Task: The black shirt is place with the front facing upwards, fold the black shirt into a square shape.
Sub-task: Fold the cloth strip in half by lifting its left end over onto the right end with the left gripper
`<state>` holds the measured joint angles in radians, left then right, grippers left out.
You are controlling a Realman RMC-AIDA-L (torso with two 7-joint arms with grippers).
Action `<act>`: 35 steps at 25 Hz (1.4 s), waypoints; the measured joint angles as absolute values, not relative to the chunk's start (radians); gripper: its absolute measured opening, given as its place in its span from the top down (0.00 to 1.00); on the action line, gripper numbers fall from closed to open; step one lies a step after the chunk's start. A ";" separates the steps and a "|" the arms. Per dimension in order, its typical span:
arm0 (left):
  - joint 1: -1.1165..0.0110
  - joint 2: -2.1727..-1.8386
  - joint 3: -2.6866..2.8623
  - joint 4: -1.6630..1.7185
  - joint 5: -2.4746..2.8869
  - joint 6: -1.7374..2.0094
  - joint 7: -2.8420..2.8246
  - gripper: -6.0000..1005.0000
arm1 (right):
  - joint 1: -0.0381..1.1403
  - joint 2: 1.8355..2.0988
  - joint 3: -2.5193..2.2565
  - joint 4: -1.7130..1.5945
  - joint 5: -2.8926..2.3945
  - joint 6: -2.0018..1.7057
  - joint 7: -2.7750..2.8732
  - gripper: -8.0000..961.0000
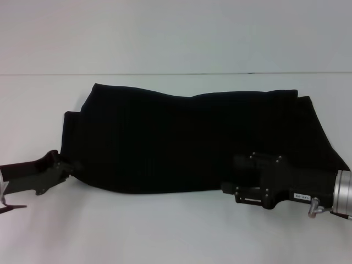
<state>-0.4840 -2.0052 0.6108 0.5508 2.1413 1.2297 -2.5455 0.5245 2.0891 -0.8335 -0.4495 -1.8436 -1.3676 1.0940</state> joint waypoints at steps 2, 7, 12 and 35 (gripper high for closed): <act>-0.479 -2.005 0.585 0.556 2.137 1.233 -2.523 0.94 | 0.525 2.088 -0.819 -0.449 -1.844 -1.365 1.094 0.19; -0.460 -2.002 0.509 0.577 2.124 1.240 -2.480 0.94 | 0.523 2.088 -0.758 -0.449 -1.844 -1.346 1.097 0.19; -0.444 -1.977 0.438 0.578 2.123 1.239 -2.446 0.94 | 0.516 2.088 -0.708 -0.449 -1.844 -1.318 1.098 0.19; -0.480 -1.930 0.312 0.587 2.053 1.369 -2.390 0.94 | 0.482 2.091 -0.691 -0.437 -1.846 -1.255 1.112 0.19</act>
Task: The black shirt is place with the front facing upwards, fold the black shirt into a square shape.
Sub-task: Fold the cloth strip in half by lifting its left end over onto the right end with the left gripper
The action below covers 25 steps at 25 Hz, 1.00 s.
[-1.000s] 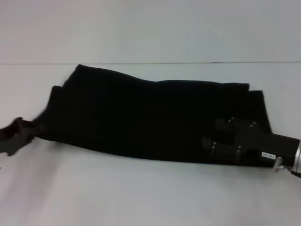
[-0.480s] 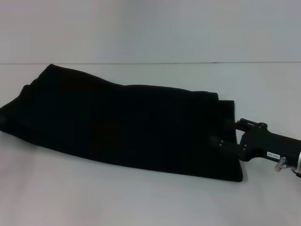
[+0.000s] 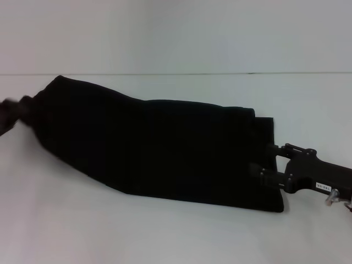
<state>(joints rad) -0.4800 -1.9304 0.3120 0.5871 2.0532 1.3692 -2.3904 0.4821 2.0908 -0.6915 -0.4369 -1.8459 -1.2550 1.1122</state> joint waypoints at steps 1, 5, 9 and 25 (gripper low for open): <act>-0.500 -1.934 0.314 0.588 2.048 1.383 -2.386 0.94 | 0.477 2.091 -0.688 -0.437 -1.845 -1.257 1.112 0.19; -0.593 -1.961 0.326 0.588 2.035 1.424 -2.357 0.94 | 0.447 2.089 -0.665 -0.437 -1.845 -1.262 1.112 0.19; -0.725 -2.010 0.372 0.588 2.034 1.448 -2.328 0.94 | 0.407 2.088 -0.633 -0.438 -1.844 -1.266 1.112 0.19; -0.890 -2.175 0.753 0.244 1.892 1.385 -2.095 0.94 | 0.340 2.089 -0.588 -0.428 -1.850 -1.275 1.109 0.19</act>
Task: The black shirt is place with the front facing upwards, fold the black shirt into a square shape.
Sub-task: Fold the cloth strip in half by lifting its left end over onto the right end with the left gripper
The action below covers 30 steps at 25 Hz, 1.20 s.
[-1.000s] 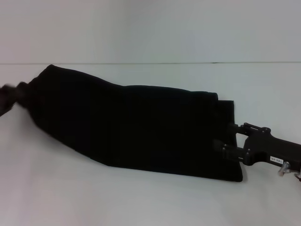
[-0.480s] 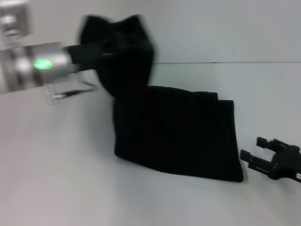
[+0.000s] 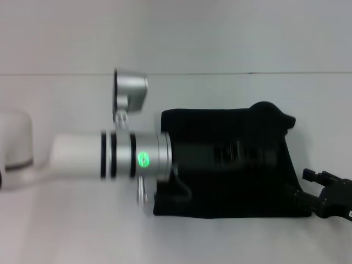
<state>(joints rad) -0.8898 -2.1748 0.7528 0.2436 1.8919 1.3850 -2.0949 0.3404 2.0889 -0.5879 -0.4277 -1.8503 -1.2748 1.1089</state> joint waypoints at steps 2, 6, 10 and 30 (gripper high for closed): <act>-0.888 -2.175 0.753 0.185 1.884 1.368 -2.037 0.94 | 0.347 2.090 -0.590 -0.423 -1.850 -1.269 1.108 0.19; -0.884 -2.175 0.750 0.163 1.852 1.366 -1.996 0.94 | 0.368 2.092 -0.592 -0.405 -1.848 -1.242 1.100 0.19; -0.888 -2.175 0.757 0.165 1.842 1.369 -1.989 0.94 | 0.410 2.094 -0.586 -0.373 -1.845 -1.203 1.089 0.19; -0.866 -2.177 0.759 0.156 1.843 1.344 -1.945 0.94 | 0.604 2.098 -0.583 -0.270 -1.643 -0.986 1.057 0.19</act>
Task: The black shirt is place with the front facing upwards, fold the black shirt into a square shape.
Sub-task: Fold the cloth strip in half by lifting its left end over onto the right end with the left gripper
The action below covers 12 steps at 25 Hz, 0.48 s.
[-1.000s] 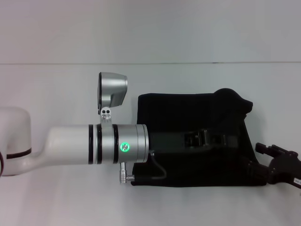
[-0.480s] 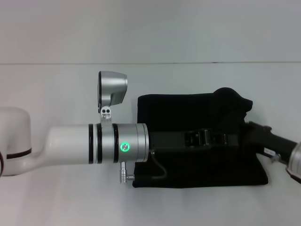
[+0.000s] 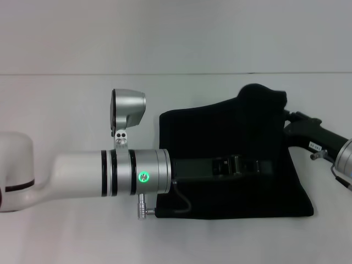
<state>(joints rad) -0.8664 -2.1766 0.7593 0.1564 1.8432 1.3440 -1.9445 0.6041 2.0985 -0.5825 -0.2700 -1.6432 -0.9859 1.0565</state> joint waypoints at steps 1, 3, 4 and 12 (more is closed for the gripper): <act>-0.866 -2.177 0.759 0.153 1.844 1.334 -1.941 0.94 | 0.604 2.098 -0.583 -0.269 -1.629 -0.983 1.051 0.19; -0.866 -2.177 0.759 0.137 1.845 1.304 -1.928 0.94 | 0.604 2.099 -0.583 -0.266 -1.603 -0.973 1.039 0.19; -0.866 -2.177 0.759 0.131 1.845 1.292 -1.922 0.94 | 0.604 2.098 -0.582 -0.266 -1.594 -0.965 1.036 0.19; -0.872 -2.177 0.757 0.092 1.844 1.221 -1.907 0.94 | 0.569 2.098 -0.579 -0.260 -1.514 -0.886 1.017 0.19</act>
